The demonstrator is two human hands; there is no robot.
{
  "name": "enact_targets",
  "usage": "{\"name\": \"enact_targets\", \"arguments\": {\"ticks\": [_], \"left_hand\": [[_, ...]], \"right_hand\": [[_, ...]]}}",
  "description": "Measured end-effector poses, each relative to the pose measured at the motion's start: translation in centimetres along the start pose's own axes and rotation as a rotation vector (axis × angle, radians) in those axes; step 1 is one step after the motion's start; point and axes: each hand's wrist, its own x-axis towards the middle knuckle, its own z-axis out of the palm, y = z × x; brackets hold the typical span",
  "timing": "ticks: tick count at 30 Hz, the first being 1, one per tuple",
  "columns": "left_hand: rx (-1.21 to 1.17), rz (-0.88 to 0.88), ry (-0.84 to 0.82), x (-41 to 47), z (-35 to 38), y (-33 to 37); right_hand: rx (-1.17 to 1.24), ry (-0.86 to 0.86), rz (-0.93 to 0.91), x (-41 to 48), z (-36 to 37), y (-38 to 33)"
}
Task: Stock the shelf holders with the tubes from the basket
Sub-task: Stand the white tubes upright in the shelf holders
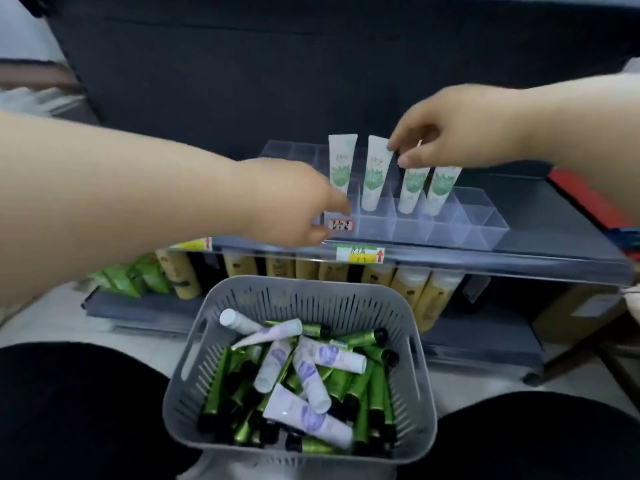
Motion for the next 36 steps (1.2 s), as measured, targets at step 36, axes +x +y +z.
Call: {"name": "enact_targets", "arguments": {"ticks": [36], "left_hand": [[-0.4, -0.109, -0.065, -4.2, 24.3, -11.1]], "right_hand": [[1.191, -0.394, 0.383, 11.7, 37.4, -18.9]]}}
